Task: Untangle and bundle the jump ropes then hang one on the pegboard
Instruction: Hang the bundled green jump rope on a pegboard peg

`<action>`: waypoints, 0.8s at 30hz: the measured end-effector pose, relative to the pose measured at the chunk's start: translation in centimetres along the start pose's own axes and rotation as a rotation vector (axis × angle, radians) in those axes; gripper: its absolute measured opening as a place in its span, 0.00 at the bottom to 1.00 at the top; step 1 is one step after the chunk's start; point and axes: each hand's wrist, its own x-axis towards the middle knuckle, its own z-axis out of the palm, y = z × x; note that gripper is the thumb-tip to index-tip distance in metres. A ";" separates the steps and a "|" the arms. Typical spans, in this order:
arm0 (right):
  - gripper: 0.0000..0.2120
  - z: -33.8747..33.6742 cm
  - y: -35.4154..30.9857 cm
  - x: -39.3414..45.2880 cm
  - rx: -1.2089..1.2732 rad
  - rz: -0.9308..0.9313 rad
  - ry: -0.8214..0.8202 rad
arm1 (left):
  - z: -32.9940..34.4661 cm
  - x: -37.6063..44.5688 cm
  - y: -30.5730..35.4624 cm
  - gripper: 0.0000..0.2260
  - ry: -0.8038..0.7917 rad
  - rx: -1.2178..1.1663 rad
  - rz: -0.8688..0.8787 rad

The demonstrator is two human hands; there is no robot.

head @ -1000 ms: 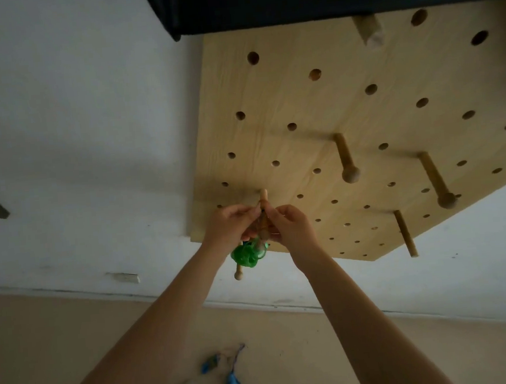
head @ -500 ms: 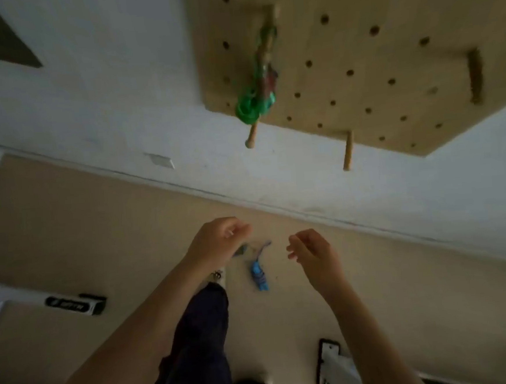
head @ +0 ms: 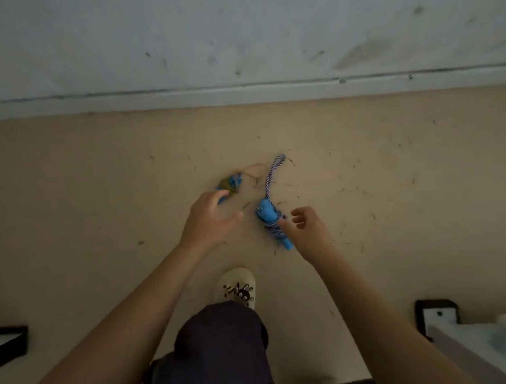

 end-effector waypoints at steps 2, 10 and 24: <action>0.29 2.5 1.8 5.3 -0.031 0.031 -0.003 | 2.6 5.2 -2.5 0.30 0.027 0.038 0.027; 0.29 8.0 0.9 14.6 -0.298 -0.114 -0.299 | 6.1 15.0 -5.1 0.31 -0.006 0.133 -0.025; 0.28 -14.9 -24.2 -19.8 0.325 -0.365 -0.376 | -20.3 -11.8 22.2 0.16 -0.264 -0.933 0.041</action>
